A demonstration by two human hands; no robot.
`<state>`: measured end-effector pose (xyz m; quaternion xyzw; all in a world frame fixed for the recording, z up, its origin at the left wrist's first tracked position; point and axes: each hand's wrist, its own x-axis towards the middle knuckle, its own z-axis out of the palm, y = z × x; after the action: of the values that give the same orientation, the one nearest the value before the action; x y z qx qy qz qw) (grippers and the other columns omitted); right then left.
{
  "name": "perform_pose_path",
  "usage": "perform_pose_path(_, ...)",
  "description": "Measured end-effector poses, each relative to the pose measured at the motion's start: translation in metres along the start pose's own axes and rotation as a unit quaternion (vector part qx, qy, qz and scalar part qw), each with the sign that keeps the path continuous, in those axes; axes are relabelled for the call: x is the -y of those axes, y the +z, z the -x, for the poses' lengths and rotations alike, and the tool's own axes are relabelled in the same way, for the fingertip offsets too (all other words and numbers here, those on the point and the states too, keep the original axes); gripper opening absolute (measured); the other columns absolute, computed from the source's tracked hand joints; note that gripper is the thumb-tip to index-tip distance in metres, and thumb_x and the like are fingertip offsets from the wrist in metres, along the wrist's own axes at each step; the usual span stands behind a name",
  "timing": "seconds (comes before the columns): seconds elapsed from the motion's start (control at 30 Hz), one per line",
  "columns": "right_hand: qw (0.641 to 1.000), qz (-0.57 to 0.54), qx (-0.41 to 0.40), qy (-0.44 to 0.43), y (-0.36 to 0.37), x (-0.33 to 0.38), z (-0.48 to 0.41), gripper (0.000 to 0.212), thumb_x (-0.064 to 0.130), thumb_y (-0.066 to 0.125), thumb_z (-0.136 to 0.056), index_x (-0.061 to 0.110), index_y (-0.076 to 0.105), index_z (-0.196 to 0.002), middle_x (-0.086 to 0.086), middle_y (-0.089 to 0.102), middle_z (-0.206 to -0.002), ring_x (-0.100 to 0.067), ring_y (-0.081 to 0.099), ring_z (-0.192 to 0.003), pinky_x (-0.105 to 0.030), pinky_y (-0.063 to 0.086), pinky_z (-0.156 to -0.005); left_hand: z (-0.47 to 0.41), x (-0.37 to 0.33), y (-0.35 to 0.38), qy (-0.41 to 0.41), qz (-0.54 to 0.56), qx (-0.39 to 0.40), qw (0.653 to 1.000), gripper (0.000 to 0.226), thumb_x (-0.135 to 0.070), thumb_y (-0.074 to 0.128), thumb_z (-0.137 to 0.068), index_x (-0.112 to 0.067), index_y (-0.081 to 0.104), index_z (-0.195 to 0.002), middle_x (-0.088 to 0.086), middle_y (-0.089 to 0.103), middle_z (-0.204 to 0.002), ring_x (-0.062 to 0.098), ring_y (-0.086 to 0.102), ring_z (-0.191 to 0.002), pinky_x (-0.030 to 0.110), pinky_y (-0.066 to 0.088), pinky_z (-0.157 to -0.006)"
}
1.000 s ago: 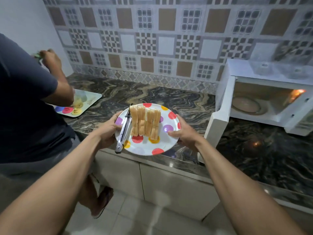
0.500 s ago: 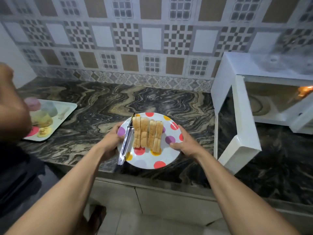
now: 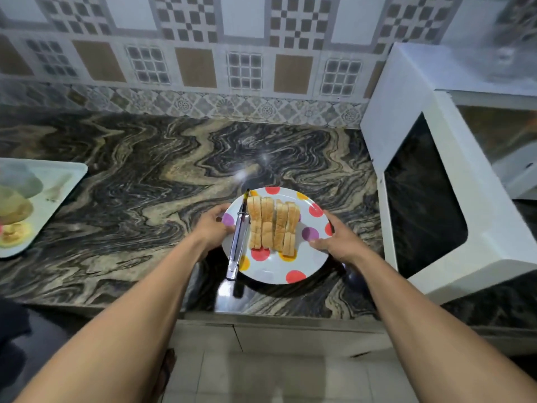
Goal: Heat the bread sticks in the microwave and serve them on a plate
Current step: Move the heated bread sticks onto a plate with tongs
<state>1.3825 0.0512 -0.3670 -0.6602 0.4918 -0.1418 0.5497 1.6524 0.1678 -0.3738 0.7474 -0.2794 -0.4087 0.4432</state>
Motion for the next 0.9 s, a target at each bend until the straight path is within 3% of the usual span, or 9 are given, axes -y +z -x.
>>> perform_pose_path(0.07,1.0,0.007,-0.026,0.016,0.002,-0.003,-0.005,0.069,0.004,0.079,-0.081,0.02,0.049,-0.141,0.001,0.067,-0.116,-0.016,0.063,-0.104,-0.026,0.049,-0.082,-0.005,0.0,0.003,0.006,-0.024,-0.018,1.0,0.054,0.014,0.063,-0.084,-0.015,0.063,-0.129,0.009,0.067,-0.105,0.018,0.061,-0.083,0.009,0.05,-0.06)
perform_pose_path(0.1,0.999,0.013,-0.038,0.023,0.003,-0.005,-0.006,0.068,0.005,0.08,-0.08,0.019,0.05,-0.14,0.002,0.067,-0.113,-0.017,0.063,-0.103,-0.028,0.049,-0.083,-0.008,0.001,0.004,0.005,-0.036,-0.022,0.999,0.054,0.014,0.063,-0.084,-0.015,0.063,-0.13,0.009,0.067,-0.105,0.018,0.061,-0.084,0.011,0.051,-0.063)
perform_pose_path(0.23,0.996,0.036,-0.072,0.047,0.008,-0.009,-0.009,0.069,0.008,0.083,-0.078,0.019,0.052,-0.139,0.0,0.068,-0.111,-0.022,0.065,-0.104,-0.037,0.054,-0.09,-0.022,0.008,0.004,-0.015,-0.093,-0.018,0.995,0.061,0.006,0.07,-0.082,-0.019,0.061,-0.137,0.01,0.071,-0.113,0.02,0.067,-0.093,0.033,0.055,-0.093)
perform_pose_path(0.37,0.987,0.116,-0.099,0.045,0.009,-0.005,-0.004,0.064,0.018,0.082,-0.08,0.022,0.055,-0.138,-0.001,0.068,-0.117,-0.018,0.062,-0.1,-0.029,0.048,-0.082,-0.029,0.01,0.005,-0.012,-0.162,-0.033,0.986,0.062,-0.009,0.078,-0.08,-0.025,0.06,-0.137,0.0,0.072,-0.115,0.02,0.068,-0.104,0.037,0.051,-0.102)
perform_pose_path(0.5,0.972,0.185,-0.134,0.061,0.01,0.003,0.0,0.052,0.023,0.08,-0.081,0.018,0.061,-0.129,-0.004,0.069,-0.115,-0.025,0.062,-0.101,-0.032,0.049,-0.081,-0.026,0.004,0.008,0.002,-0.247,-0.055,0.967,0.059,-0.016,0.077,-0.079,-0.031,0.062,-0.134,-0.003,0.072,-0.104,0.023,0.066,-0.107,0.029,0.05,-0.093)
perform_pose_path(0.6,0.965,0.205,-0.139,0.084,0.009,0.01,0.0,0.044,0.021,0.076,-0.085,0.013,0.062,-0.126,-0.009,0.069,-0.116,-0.03,0.062,-0.105,-0.035,0.05,-0.085,-0.027,-0.001,0.01,0.001,-0.286,-0.064,0.956,0.059,-0.019,0.079,-0.077,-0.033,0.063,-0.133,0.0,0.073,-0.107,0.025,0.065,-0.11,0.032,0.051,-0.092)
perform_pose_path(0.77,0.954,0.218,-0.168,0.117,0.009,0.021,0.009,0.039,0.018,0.062,-0.091,0.014,0.058,-0.129,-0.012,0.064,-0.124,-0.034,0.059,-0.113,-0.036,0.049,-0.089,-0.028,-0.011,0.008,-0.037,-0.245,-0.09,0.965,0.058,-0.014,0.08,-0.075,-0.028,0.065,-0.129,0.004,0.073,-0.111,0.025,0.064,-0.11,0.032,0.05,-0.095)
perform_pose_path(0.9,0.946,0.23,-0.195,0.115,0.009,0.043,0.028,0.036,0.02,0.059,-0.091,0.014,0.057,-0.127,-0.013,0.063,-0.123,-0.034,0.059,-0.112,-0.034,0.047,-0.084,-0.014,-0.042,0.014,0.014,-0.235,-0.138,0.962,0.053,-0.006,0.061,-0.074,-0.026,0.062,-0.122,0.0,0.075,-0.079,0.025,0.069,-0.087,0.034,0.056,-0.083)
